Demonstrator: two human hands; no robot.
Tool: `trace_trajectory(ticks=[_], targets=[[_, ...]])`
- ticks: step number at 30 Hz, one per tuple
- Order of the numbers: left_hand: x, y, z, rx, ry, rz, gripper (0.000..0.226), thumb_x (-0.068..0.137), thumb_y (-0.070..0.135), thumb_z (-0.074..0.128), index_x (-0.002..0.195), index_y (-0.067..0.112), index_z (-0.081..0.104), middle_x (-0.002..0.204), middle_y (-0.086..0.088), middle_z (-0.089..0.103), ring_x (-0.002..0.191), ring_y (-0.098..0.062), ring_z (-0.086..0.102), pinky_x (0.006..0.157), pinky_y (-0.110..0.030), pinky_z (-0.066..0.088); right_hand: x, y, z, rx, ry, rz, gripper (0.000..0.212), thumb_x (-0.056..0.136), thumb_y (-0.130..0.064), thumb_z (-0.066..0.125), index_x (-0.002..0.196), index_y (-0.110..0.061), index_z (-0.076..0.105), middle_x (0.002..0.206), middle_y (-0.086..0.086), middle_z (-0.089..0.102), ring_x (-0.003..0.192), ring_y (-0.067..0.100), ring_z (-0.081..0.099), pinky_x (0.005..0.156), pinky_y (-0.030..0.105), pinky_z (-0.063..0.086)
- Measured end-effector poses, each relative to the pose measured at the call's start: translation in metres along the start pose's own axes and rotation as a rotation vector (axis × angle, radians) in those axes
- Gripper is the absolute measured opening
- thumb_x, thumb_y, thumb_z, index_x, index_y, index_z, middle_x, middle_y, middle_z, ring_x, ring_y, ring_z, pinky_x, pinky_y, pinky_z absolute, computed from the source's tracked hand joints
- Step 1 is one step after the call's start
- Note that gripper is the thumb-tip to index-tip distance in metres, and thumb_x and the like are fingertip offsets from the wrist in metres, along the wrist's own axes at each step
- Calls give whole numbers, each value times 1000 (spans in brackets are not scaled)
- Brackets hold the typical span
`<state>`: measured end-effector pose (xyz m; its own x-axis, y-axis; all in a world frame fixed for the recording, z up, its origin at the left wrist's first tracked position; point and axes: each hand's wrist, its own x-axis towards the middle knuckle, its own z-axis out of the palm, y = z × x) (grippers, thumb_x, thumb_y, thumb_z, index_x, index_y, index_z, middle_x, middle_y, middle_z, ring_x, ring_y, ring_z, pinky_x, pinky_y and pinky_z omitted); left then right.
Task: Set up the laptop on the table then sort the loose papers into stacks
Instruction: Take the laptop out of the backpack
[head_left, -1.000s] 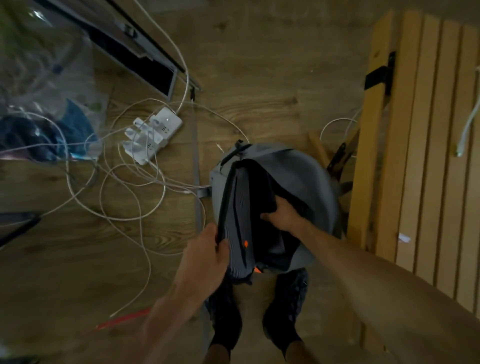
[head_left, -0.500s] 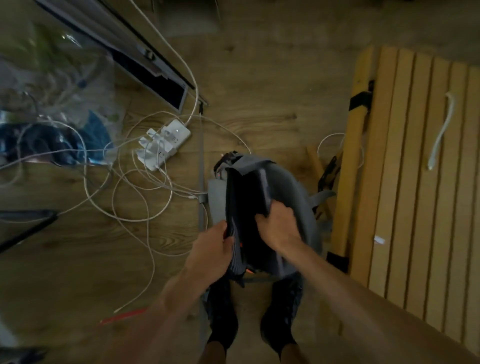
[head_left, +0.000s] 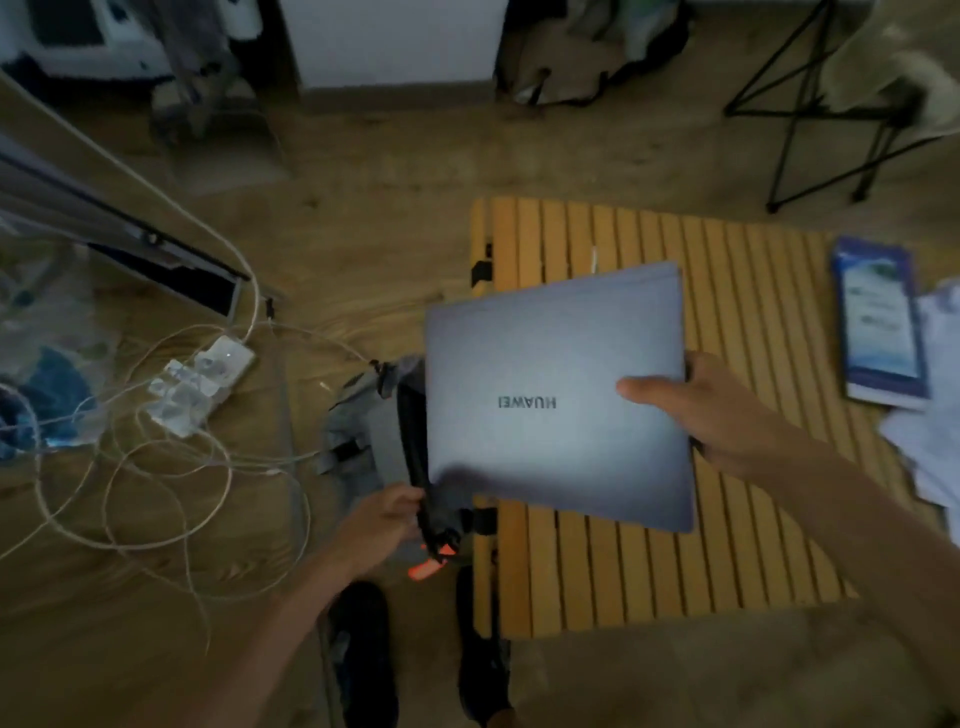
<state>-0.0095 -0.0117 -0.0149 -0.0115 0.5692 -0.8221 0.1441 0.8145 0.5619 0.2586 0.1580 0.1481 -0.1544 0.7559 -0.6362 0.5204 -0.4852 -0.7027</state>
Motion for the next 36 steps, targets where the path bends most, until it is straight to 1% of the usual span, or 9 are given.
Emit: trace_trajectory(ticks=[3, 7, 13, 18, 24, 27, 30, 33, 36], targets=[[-10, 26, 2, -248, 98, -5, 20, 102, 17, 47, 110, 11, 64, 100, -6, 69, 89, -20, 68, 76, -28, 50, -35, 7, -47, 111, 13, 83, 33, 89, -14, 67, 122, -15, 64, 108, 3, 76, 96, 24, 74, 72, 38, 60], [-44, 92, 30, -341, -44, 56, 31, 101, 44, 44, 97, 20, 63, 100, 4, 67, 95, -16, 62, 89, -36, 44, -84, 29, -88, 248, 7, 211, 33, 89, -16, 63, 121, -10, 63, 104, 13, 76, 89, 31, 74, 62, 36, 61], [-49, 155, 94, -272, 27, 176, 15, 99, 19, 54, 112, 18, 62, 108, 3, 72, 99, -17, 68, 92, -41, 52, -88, 77, -141, 415, 19, 332, 31, 94, -20, 61, 123, -11, 61, 111, 18, 73, 96, 36, 72, 69, 42, 61], [5, 179, 166, -36, 143, 128, 16, 94, 26, 60, 108, 19, 61, 106, 1, 68, 98, -19, 65, 94, -50, 51, -14, 134, -209, 304, 111, 299, 33, 91, -26, 69, 119, -10, 67, 110, 10, 75, 96, 29, 73, 78, 43, 58], [69, 205, 260, 75, 251, 64, 26, 94, 25, 61, 116, 11, 64, 114, -2, 66, 104, -22, 62, 94, -44, 51, 74, 191, -284, 135, 145, 297, 39, 89, -34, 72, 118, -9, 63, 116, 4, 69, 97, 21, 65, 82, 37, 50], [86, 214, 280, 217, 320, 54, 27, 96, 28, 59, 113, 8, 62, 108, -2, 63, 100, -22, 60, 82, -37, 49, 104, 209, -300, -24, 189, 279, 54, 88, -43, 72, 128, -10, 56, 120, 3, 63, 104, 22, 59, 83, 35, 48], [96, 217, 285, 369, 394, 55, 28, 99, 30, 54, 109, 4, 60, 101, -6, 60, 93, -25, 57, 71, -33, 39, 122, 219, -298, -130, 204, 247, 55, 89, -44, 70, 128, -9, 56, 121, 2, 63, 111, 26, 60, 82, 36, 49], [101, 218, 286, 415, 469, 51, 35, 98, 31, 55, 119, 3, 57, 115, -13, 62, 101, -32, 58, 82, -44, 49, 132, 228, -291, -210, 230, 207, 49, 90, -41, 69, 126, -9, 60, 123, 8, 66, 111, 28, 62, 86, 38, 52], [100, 218, 287, 474, 493, 61, 42, 95, 29, 59, 130, 6, 51, 125, -13, 57, 114, -36, 56, 93, -49, 50, 136, 237, -283, -257, 269, 211, 47, 90, -39, 70, 125, -9, 60, 122, 9, 65, 111, 29, 61, 82, 37, 52]])
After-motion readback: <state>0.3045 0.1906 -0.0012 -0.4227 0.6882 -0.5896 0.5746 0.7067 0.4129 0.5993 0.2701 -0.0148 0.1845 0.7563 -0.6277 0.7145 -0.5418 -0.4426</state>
